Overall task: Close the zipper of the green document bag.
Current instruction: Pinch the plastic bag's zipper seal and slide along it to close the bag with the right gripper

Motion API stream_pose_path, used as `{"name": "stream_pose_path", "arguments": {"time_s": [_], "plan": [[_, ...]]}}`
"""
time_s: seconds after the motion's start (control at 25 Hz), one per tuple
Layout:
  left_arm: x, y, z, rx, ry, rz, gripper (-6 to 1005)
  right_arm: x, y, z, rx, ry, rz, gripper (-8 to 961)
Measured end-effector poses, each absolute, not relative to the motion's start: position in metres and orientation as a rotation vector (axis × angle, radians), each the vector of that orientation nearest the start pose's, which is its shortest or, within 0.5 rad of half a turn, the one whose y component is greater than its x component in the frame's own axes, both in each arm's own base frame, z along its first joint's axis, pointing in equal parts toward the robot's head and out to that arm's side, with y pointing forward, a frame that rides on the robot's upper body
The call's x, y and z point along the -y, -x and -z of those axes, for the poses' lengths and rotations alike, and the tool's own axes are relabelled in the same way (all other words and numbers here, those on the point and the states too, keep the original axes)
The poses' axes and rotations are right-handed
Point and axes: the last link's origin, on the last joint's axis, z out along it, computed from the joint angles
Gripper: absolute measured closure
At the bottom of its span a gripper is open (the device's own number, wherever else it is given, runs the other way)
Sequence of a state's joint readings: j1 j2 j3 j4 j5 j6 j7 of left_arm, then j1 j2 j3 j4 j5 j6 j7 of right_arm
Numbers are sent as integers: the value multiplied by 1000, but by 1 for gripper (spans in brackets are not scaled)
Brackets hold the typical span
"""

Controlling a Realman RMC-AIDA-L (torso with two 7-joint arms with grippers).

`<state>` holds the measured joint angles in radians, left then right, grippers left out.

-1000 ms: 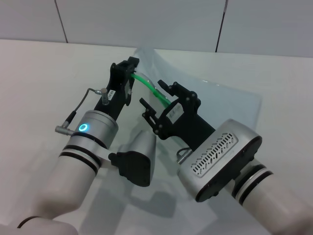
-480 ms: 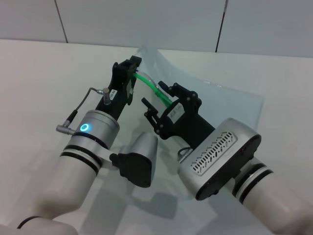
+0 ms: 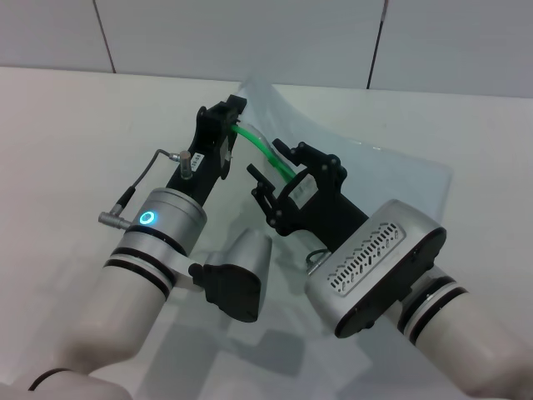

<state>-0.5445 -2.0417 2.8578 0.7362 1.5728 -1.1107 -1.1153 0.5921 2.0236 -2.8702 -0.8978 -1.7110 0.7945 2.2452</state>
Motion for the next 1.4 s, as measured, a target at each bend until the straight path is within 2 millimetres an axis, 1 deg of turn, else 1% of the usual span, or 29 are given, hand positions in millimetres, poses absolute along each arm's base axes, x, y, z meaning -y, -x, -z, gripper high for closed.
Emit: {"name": "stream_pose_path", "arguments": {"time_s": [0.08, 0.52, 0.72, 1.16, 1.4], "plan": [[-329, 204, 93, -894, 1527, -392, 941, -305, -157, 145, 11, 2149, -484, 530], [-329, 204, 93, -904, 1522, -398, 939, -307, -161, 144, 3, 2146, -471, 549], [-328, 204, 93, -907, 1521, -399, 938, -307, -161, 145, 5, 2147, -468, 667], [-327, 202, 94, -923, 1517, -391, 936, -307, -161, 145, -7, 2147, -476, 763], [-327, 202, 94, -927, 1516, -390, 935, -307, -161, 144, -8, 2147, -477, 762]]}}
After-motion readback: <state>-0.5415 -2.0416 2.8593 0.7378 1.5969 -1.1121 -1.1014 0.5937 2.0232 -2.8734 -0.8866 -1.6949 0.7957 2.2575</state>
